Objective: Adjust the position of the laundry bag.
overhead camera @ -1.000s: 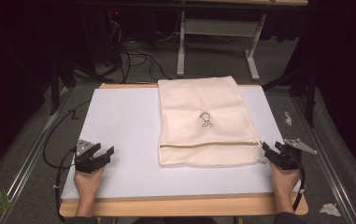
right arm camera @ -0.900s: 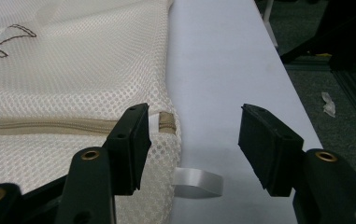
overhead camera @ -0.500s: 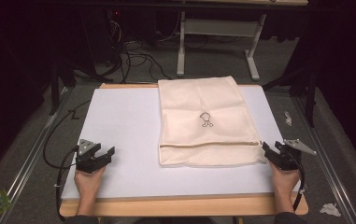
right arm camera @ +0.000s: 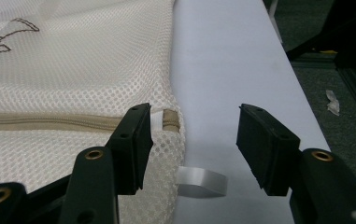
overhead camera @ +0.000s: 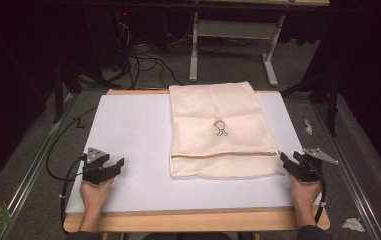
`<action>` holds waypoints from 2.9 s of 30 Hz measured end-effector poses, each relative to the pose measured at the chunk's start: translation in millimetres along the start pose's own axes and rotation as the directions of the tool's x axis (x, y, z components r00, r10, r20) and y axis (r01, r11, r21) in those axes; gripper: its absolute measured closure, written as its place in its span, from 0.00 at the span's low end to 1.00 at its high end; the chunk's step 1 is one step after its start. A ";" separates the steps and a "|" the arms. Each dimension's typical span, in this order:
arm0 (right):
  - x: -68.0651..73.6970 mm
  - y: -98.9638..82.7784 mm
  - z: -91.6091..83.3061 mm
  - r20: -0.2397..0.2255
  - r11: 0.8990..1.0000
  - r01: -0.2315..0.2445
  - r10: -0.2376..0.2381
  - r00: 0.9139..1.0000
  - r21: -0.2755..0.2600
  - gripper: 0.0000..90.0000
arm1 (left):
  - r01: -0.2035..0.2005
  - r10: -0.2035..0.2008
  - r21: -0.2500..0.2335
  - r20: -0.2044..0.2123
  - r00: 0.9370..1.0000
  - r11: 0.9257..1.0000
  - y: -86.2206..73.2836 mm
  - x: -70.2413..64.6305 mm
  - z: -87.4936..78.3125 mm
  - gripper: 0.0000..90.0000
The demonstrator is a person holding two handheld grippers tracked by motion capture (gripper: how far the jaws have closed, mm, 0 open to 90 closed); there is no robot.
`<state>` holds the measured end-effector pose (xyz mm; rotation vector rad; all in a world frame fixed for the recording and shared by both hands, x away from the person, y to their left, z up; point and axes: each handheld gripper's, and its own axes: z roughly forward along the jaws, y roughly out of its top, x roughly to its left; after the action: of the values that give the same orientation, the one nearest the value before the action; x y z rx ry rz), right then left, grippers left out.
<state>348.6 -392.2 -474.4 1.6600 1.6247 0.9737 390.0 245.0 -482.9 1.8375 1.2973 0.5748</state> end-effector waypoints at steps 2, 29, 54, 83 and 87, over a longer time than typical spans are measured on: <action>0.3 0.7 -0.1 -0.002 1.000 0.008 -0.008 1.000 0.002 0.51 | 0.006 -0.005 -0.007 0.006 1.000 1.000 0.4 -0.3 -0.2 0.42; -2.8 8.4 0.1 -0.077 0.996 -0.006 0.013 0.997 0.084 0.56 | -0.038 0.030 0.050 0.144 0.989 0.998 20.5 -40.0 7.7 0.40; 12.9 22.7 8.8 -0.112 0.990 0.072 -0.058 0.992 0.122 0.49 | -0.073 0.042 0.105 0.272 0.961 0.992 53.1 -106.6 46.8 0.30; 23.1 35.4 32.9 -0.141 0.973 0.116 -0.089 0.986 0.198 0.41 | -0.120 0.057 0.214 0.280 0.958 0.969 69.4 -155.4 94.5 0.27; 23.8 34.2 34.5 -0.147 0.971 0.128 -0.099 0.984 0.203 0.42 | -0.114 0.051 0.216 0.278 0.959 0.970 68.5 -155.8 97.2 0.29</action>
<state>395.5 -368.1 -462.5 1.6452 1.9517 0.8981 442.4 56.4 -471.3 2.0853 1.1428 0.2100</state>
